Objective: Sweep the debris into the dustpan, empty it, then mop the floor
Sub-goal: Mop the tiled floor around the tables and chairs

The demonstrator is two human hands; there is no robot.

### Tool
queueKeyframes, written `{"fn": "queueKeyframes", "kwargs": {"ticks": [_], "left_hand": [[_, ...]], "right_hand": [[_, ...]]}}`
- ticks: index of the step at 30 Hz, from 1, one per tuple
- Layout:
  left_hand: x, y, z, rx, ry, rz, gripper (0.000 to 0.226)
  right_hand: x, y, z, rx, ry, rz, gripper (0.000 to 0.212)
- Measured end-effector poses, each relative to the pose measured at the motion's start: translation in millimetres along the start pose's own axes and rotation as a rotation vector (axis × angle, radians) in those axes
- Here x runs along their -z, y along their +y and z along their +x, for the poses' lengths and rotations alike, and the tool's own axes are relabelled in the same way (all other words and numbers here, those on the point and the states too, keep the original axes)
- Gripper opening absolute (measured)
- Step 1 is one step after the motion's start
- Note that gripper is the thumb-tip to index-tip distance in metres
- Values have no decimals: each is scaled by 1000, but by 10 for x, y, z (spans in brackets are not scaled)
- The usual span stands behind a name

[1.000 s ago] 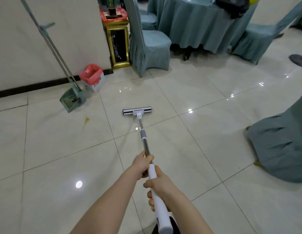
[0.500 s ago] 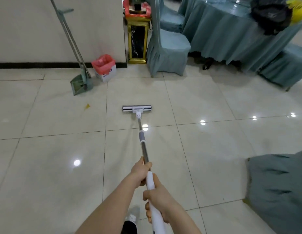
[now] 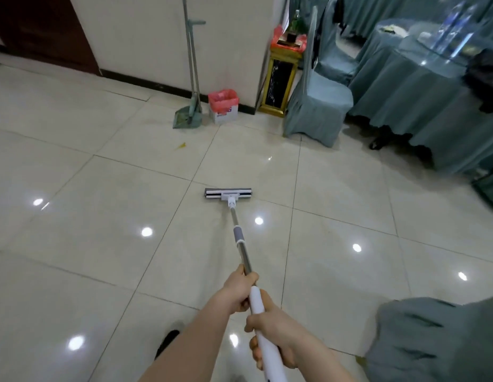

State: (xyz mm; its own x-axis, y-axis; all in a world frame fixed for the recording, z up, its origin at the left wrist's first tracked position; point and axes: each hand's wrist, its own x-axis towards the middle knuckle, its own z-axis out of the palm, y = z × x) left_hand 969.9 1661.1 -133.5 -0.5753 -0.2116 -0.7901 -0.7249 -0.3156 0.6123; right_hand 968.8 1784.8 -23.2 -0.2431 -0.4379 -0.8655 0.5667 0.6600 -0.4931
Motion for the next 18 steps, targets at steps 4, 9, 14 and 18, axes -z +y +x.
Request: {"fn": "queueKeyframes", "kwargs": {"ticks": [4, 9, 14, 18], "left_hand": [[-336, -454, -463, -4, 48, -23, 17], [-562, -984, -924, -7, 60, -24, 9], [-751, -1668, -1415, -29, 60, -37, 1], [-900, -2260, -1911, -28, 70, -52, 4]], "right_hand": [[7, 561, -404, -9, -10, -57, 55], [-133, 1159, -798, -4, -28, -29, 53], [-375, 1902, -1182, -22, -57, -37, 47], [-640, 2494, -1559, -44, -61, -72, 47]]}}
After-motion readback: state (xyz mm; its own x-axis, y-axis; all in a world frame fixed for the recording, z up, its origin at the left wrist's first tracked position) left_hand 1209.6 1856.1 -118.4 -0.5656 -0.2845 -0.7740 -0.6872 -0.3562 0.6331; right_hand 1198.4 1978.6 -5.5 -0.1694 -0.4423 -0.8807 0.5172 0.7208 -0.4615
